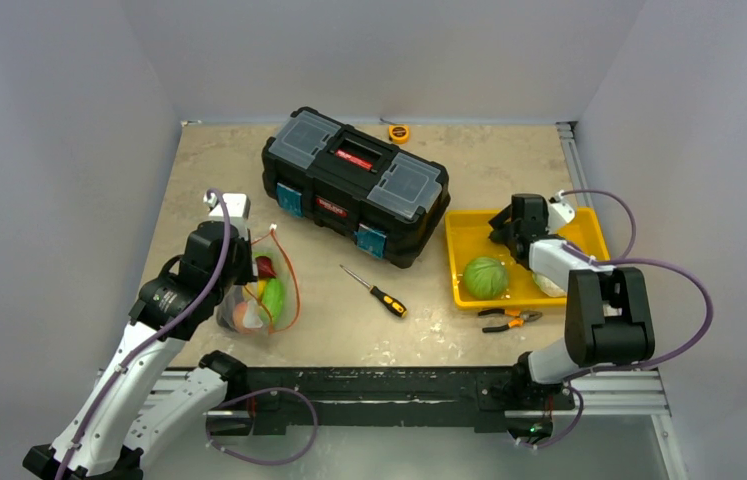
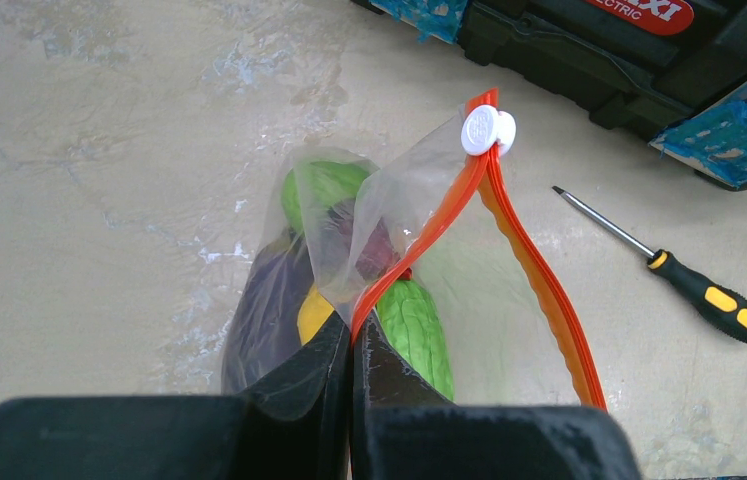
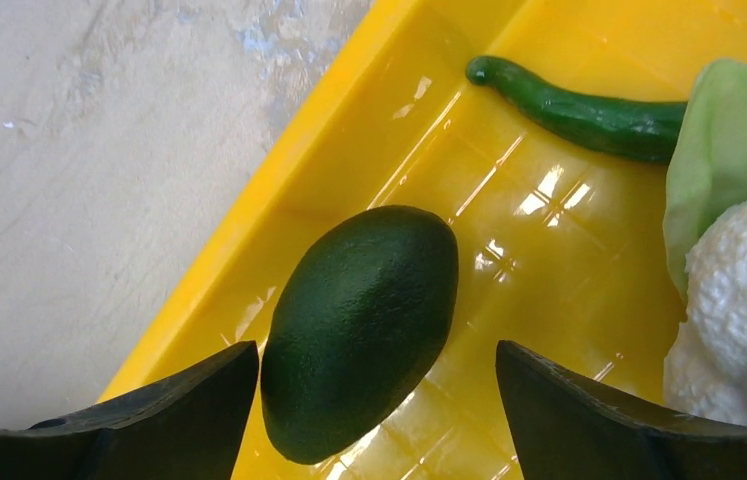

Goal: Place the food in the zip-top bag and seal the zipper

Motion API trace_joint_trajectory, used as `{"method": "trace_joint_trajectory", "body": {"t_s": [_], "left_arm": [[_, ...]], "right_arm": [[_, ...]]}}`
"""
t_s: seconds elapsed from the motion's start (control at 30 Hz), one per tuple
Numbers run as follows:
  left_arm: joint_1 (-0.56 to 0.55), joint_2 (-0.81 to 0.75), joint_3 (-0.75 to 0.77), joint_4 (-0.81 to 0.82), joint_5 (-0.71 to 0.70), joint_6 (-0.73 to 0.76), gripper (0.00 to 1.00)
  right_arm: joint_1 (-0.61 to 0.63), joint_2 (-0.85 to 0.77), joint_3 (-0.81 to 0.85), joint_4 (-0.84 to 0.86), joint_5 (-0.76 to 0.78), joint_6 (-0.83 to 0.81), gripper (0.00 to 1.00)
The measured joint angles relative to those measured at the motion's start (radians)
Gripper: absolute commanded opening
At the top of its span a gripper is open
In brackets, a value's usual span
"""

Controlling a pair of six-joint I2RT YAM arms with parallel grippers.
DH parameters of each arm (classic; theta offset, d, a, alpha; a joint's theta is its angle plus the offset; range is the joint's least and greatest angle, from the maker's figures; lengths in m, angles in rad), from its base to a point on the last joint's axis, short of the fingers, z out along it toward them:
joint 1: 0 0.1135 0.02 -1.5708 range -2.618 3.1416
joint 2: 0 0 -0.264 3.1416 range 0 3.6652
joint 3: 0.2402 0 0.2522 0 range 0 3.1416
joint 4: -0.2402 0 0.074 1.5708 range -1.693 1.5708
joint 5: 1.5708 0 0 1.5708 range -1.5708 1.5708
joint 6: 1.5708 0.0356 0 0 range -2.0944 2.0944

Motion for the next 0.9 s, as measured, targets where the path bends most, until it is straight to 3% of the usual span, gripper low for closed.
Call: {"method": "trace_joint_trajectory", "body": {"t_s": [0.33, 0.47, 0.73, 0.9], "left_arm": [[0.000, 0.000, 0.000, 0.000, 0.000, 0.000, 0.00], [0.000, -0.001, 0.000, 0.000, 0.000, 0.000, 0.00], [0.000, -0.003, 0.000, 0.000, 0.000, 0.000, 0.00], [0.000, -0.002, 0.000, 0.000, 0.001, 0.000, 0.00]], "right_arm": [[-0.013, 0.021, 0.000, 0.036, -0.015, -0.002, 0.78], [-0.014, 0.029, 0.000, 0.036, -0.021, -0.003, 0.68], [-0.014, 0.011, 0.000, 0.020, -0.016, -0.004, 0.37], [-0.014, -0.121, -0.028, 0.011, 0.016, -0.001, 0.28]]}}
